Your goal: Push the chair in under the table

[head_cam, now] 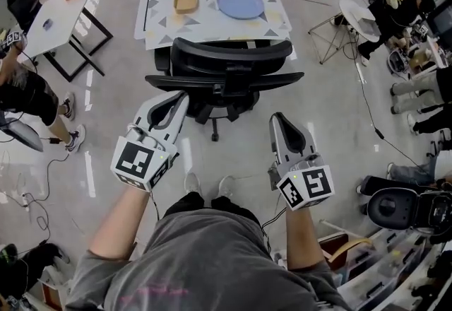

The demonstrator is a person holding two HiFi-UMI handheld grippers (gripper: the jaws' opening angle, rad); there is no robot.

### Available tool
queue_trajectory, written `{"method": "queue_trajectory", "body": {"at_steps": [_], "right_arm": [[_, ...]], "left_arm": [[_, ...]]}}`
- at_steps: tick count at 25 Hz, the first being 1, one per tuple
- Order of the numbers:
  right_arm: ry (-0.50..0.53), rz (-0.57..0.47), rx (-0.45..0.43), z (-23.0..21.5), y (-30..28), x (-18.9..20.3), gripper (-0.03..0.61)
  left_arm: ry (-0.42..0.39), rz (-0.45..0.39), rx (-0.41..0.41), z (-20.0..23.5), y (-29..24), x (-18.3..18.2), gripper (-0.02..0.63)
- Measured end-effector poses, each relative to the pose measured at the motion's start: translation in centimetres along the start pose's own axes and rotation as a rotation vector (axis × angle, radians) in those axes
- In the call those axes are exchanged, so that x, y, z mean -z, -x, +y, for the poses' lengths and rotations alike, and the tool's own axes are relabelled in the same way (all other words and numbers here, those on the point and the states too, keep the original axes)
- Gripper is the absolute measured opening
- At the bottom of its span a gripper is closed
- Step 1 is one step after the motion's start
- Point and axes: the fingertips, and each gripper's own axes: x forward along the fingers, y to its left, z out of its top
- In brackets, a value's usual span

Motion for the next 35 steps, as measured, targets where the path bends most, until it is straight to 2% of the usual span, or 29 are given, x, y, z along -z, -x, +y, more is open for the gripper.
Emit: {"method": "queue_trajectory", "body": {"at_steps": [14, 35], "right_arm": [[-0.010, 0.002, -0.044, -0.2, 0.8, 0.1, 0.005], [-0.013, 0.016, -0.075, -0.7, 0.1, -0.1, 0.005]], "left_arm": [[0.013, -0.006, -0.024, -1.6, 0.5, -0.2, 0.002], [0.037, 0.006, -0.025, -2.2, -0.1, -0.4, 0.001]]}}
